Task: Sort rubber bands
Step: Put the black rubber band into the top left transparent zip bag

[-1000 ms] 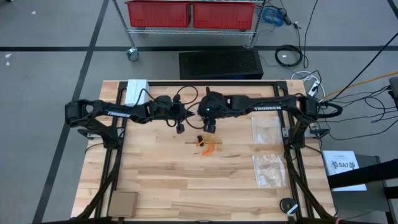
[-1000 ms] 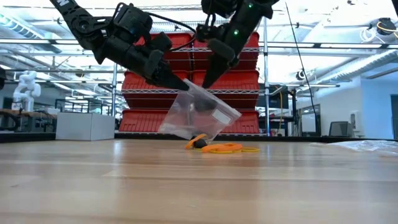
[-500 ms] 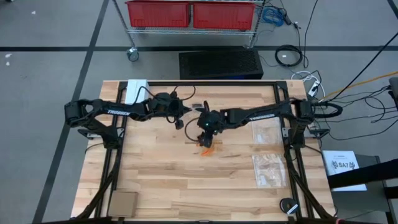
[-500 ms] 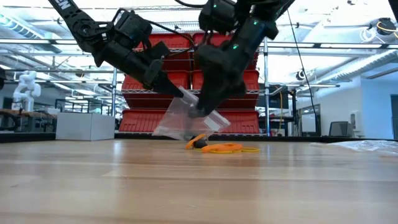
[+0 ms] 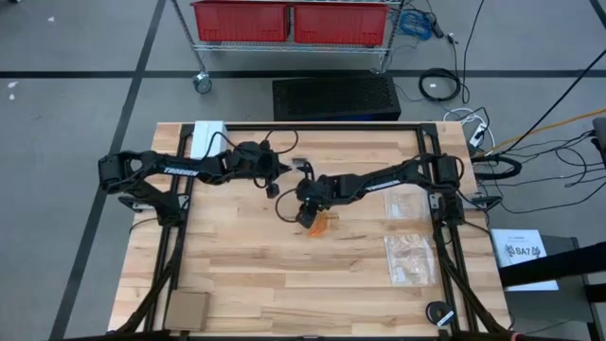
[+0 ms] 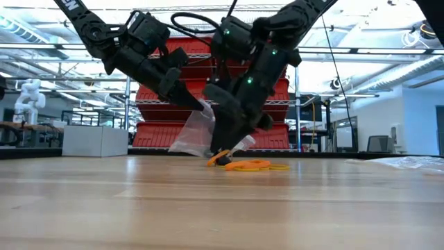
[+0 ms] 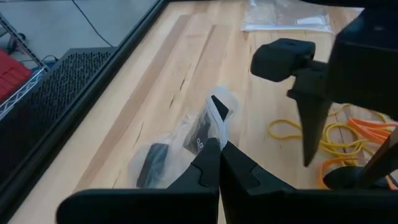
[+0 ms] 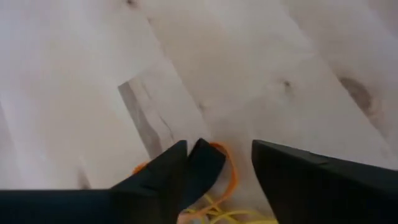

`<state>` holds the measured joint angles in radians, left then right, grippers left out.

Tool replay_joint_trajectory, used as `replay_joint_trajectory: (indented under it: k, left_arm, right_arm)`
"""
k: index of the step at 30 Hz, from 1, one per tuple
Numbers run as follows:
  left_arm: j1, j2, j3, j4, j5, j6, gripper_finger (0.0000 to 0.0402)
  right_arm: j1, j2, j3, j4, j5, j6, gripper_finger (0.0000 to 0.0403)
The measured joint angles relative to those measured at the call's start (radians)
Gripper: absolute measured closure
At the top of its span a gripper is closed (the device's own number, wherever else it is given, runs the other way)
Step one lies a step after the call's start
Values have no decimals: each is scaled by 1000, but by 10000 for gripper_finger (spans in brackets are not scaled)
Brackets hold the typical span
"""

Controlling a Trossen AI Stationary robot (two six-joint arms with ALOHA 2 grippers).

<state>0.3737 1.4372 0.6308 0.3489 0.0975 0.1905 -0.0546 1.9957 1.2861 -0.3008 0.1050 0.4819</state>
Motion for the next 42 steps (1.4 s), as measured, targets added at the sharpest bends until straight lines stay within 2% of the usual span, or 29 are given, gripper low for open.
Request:
replay_joint_trajectory:
  k: [9, 11, 19, 25, 42]
  left_arm:
    - [0, 0, 0, 0, 0, 0, 401]
    - [0, 0, 0, 0, 0, 0, 401]
    - [0, 0, 0, 0, 1, 4, 401]
    - [0, 0, -1, 0, 1, 6, 401]
    - [0, 0, -1, 1, 1, 6, 401]
  right_arm:
    - [4, 0, 0, -5, -25, -55, 379]
    - [4, 0, 0, -3, -8, -74, 396]
    - [15, -32, 23, 16, 11, -123, 401]
    - [40, -88, 33, 52, 95, -191, 402]
    - [165, -99, 7, 305, 673, -496, 403]
